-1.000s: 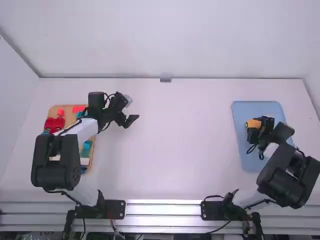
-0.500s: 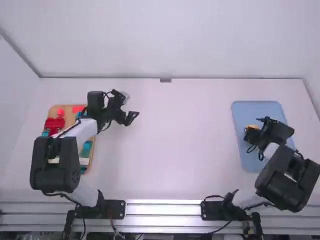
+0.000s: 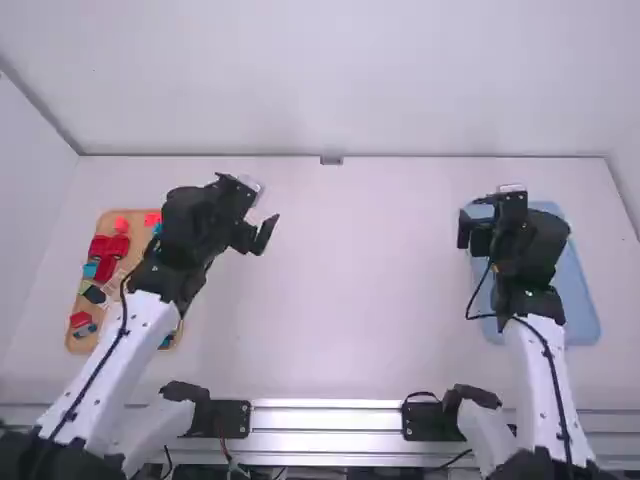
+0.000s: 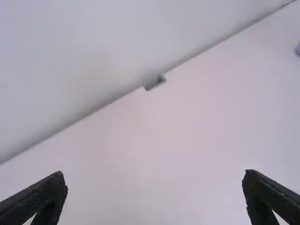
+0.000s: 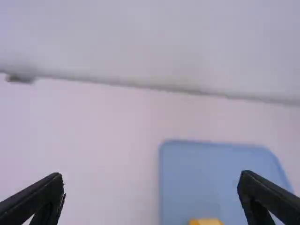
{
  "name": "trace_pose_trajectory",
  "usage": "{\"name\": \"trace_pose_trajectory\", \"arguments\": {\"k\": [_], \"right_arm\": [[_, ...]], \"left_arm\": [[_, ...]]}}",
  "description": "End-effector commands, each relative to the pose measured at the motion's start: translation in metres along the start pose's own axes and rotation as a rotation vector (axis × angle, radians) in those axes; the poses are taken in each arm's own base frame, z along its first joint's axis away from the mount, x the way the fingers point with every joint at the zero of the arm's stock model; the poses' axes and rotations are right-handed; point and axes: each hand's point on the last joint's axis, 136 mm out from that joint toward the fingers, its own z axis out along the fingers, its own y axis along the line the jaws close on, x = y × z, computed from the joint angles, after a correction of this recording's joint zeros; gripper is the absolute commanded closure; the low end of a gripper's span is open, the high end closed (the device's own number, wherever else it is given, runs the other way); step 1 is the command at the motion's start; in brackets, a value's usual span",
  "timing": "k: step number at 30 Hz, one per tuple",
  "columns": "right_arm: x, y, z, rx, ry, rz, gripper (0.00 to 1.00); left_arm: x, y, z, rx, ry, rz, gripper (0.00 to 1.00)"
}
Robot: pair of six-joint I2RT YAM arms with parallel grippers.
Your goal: Assemble lego blocks to make yellow taxi
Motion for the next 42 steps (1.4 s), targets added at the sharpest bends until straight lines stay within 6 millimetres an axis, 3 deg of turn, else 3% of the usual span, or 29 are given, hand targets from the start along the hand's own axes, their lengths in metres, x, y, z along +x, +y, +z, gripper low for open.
{"name": "trace_pose_trajectory", "arguments": {"k": [1, 12, 15, 20, 37, 39, 42], "right_arm": [[-0.019, 0.01, -0.011, -0.011, -0.055, -0.043, 0.02], [0.009, 0.043, -0.027, -0.006, -0.047, 0.057, 0.17], [0.02, 0.044, -0.031, 0.012, -0.044, 0.098, 0.22], [0.046, 0.049, -0.041, 0.01, -0.044, 0.192, 0.32], [0.148, 0.069, -0.049, 0.01, -0.044, 0.192, 0.72], [0.156, 0.071, -0.048, 0.01, -0.044, 0.192, 0.75], [0.146, 0.069, -0.051, 0.014, -0.094, 0.191, 0.8]], "left_arm": [[-0.006, 0.008, -0.014, -0.063, -0.023, -0.004, 0.02], [0.014, 0.072, -0.052, -0.363, -0.112, -0.187, 0.16], [0.027, 0.076, -0.06, -0.392, -0.114, -0.24, 0.21], [0.05, 0.063, -0.068, -0.386, -0.135, -0.342, 0.31], [0.146, 0.022, -0.074, -0.386, -0.135, -0.346, 0.71], [0.154, 0.019, -0.073, -0.386, -0.135, -0.346, 0.74], [0.167, 0.015, -0.07, -0.386, -0.135, -0.346, 0.8]]}}
